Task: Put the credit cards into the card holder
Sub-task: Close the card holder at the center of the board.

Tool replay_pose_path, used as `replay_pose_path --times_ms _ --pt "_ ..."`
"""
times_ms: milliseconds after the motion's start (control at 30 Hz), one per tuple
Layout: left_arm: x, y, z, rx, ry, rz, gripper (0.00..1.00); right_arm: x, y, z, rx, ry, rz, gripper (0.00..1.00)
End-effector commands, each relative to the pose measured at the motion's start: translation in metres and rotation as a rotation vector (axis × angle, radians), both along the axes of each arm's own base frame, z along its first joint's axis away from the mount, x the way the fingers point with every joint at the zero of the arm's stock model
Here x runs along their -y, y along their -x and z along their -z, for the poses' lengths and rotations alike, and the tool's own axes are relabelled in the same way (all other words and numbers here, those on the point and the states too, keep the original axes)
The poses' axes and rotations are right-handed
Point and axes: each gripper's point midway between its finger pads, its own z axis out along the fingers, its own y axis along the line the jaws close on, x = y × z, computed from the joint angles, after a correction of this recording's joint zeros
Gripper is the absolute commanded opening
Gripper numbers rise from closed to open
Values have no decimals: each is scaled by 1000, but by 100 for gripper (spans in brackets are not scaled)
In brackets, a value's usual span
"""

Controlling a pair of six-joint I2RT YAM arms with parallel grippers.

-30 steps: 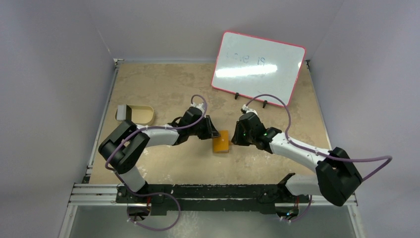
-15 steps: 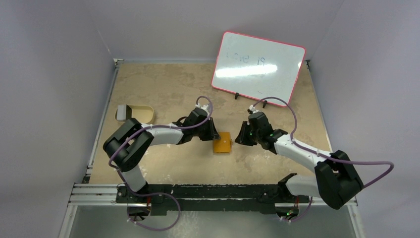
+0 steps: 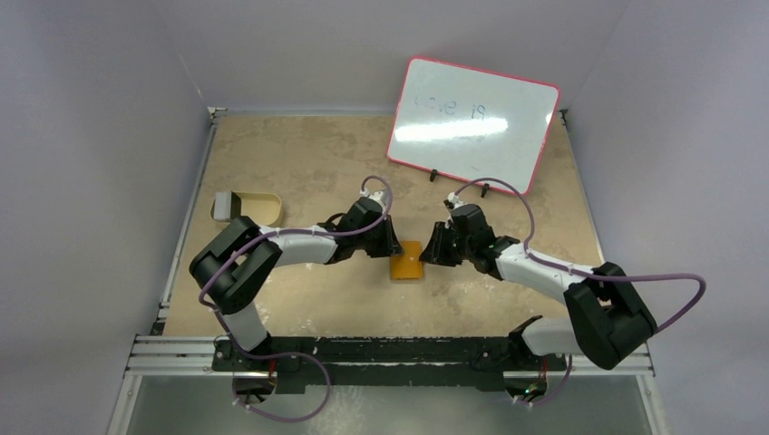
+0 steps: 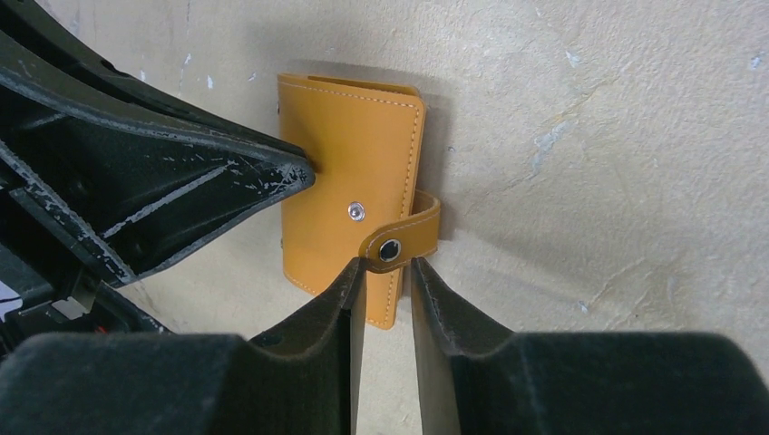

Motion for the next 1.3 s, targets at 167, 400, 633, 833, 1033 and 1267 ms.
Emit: replay_pose_path --times_ms 167,400,633,833,1033,1267 --pt "-9 -1 15 10 -86 -15 9 -18 -12 -11 46 -62 -58 28" --pt "-8 -1 12 13 -79 -17 10 -19 -15 -15 66 -55 -80 26" --pt "-4 -6 -29 66 -23 -24 15 -15 -16 -27 86 -45 -68 25" --pt "-5 -4 -40 77 -16 -11 18 -8 -16 -34 113 -51 -44 26" --pt "0 -1 -21 41 -17 12 16 -6 -19 -26 96 -43 -53 24" --pt "5 6 0 -17 -29 45 13 -10 -19 -21 82 -63 -66 23"
